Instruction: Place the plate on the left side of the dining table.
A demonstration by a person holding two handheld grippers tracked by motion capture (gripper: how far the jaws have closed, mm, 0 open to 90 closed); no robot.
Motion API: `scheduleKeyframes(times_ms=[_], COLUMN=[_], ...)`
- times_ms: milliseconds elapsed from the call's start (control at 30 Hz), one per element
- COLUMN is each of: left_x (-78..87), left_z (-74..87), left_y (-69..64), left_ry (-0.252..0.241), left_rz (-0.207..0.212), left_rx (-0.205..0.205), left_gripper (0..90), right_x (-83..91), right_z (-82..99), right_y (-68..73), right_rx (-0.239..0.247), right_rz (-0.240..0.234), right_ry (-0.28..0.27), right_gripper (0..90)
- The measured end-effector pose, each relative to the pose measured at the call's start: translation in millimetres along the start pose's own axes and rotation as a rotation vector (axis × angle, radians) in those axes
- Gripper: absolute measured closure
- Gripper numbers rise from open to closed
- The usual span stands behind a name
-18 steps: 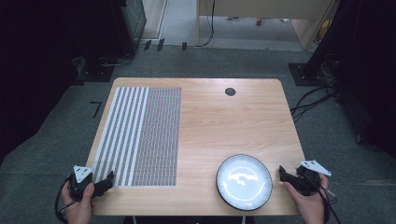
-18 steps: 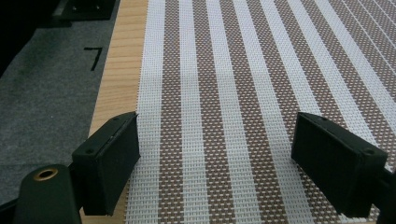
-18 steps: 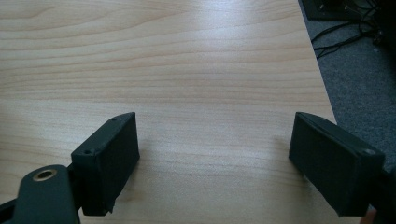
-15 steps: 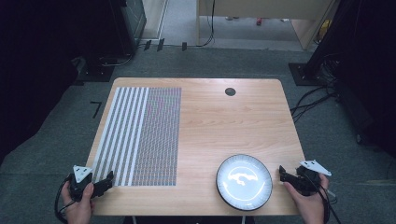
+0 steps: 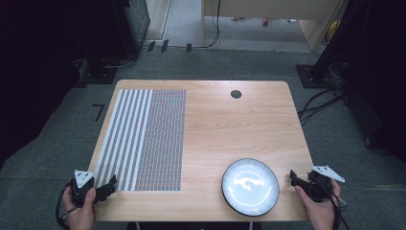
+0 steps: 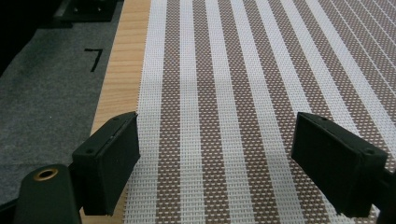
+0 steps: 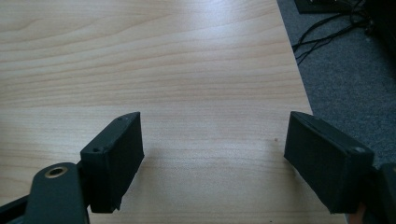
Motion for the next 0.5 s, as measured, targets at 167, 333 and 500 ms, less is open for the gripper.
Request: scheduleKeyframes(times_ms=[167,333,500], left_x=[2.1,5.6,8.1], left_z=[-0.8,-2.7,-3.8], left_y=[-2.0,-4.6,-5.1], left_ry=[-0.002,-0.013,-0.02], left_rz=[0.005,0.012,0.02], left_rx=[-0.004,0.0,0.01], left_gripper=[15.3,15.3,15.3], right_x=[8.7,16.3,21.9], right_z=[-3.8,-7.1,-9.6], right_y=[4.9,12.1,18.8], right_rx=[0.001,0.004,0.001], right_rz=[-0.001,-0.006,-0.017], right_ry=[-0.035,-0.064,-0.081], right_gripper=[20.8,22.0,22.8])
Point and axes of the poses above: each handheld gripper's, and its own axes: x roughly backward along the jaws, z roughly out of its underside, y roughly to its left, the point moved 6 cm from there along -x, roughly forward along the jaws, and after that the axes turned 12 degrees about -z, right-handed, at the moved point
